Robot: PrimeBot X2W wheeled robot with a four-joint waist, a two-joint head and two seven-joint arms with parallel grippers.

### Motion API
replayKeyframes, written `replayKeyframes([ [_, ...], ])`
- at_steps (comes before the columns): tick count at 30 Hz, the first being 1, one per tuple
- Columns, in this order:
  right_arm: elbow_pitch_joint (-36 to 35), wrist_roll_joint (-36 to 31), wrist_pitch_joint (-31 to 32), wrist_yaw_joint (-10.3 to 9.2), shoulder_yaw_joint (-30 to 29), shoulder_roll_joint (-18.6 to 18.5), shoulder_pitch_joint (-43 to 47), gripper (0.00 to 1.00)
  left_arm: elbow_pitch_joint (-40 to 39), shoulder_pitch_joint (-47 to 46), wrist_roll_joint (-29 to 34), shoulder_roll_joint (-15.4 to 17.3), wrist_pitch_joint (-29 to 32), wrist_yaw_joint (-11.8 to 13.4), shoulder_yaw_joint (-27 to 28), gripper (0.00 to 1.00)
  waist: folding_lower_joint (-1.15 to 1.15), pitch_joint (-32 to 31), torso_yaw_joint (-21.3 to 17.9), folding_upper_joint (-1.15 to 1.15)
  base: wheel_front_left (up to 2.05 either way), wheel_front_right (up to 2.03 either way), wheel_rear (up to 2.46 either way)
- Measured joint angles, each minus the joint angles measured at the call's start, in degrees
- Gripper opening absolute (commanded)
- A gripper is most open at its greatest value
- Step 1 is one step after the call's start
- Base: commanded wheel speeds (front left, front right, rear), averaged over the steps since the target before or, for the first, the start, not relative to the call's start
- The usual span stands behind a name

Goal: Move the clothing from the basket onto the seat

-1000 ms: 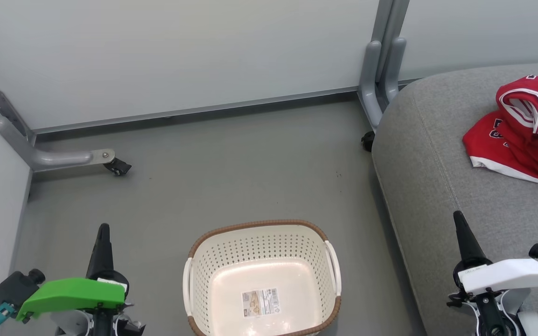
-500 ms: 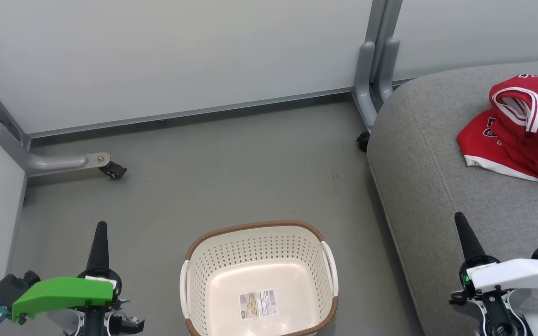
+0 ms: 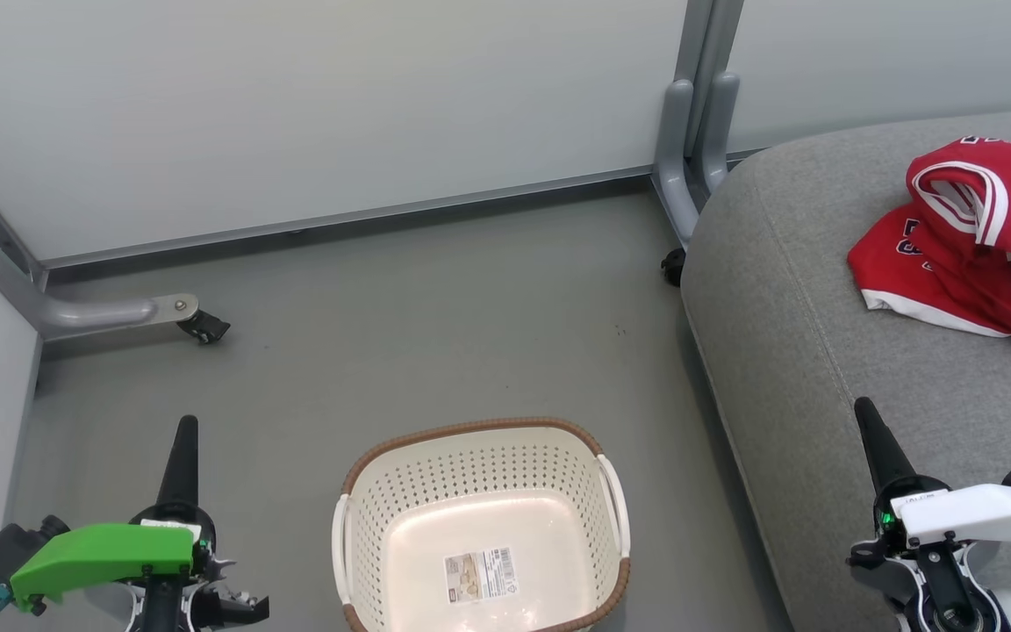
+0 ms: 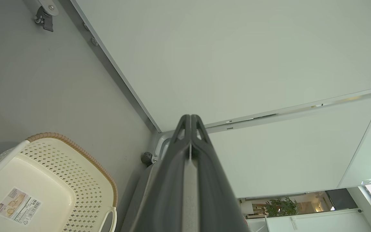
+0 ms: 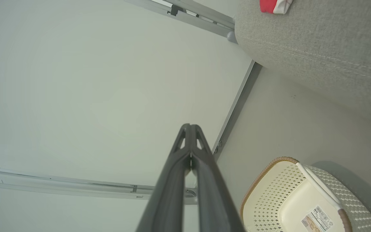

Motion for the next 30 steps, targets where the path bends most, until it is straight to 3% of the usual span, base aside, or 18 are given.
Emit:
replayKeyframes([
  [30,0.97,12.59,3.48,0.00,-1.16,-0.10,-0.88,0.00,0.22,-0.77,-12.93,0.00,3.48,-0.76,1.59,0.00,0.00,-0.42,-1.74,0.00,0.00,0.00,0.00],
])
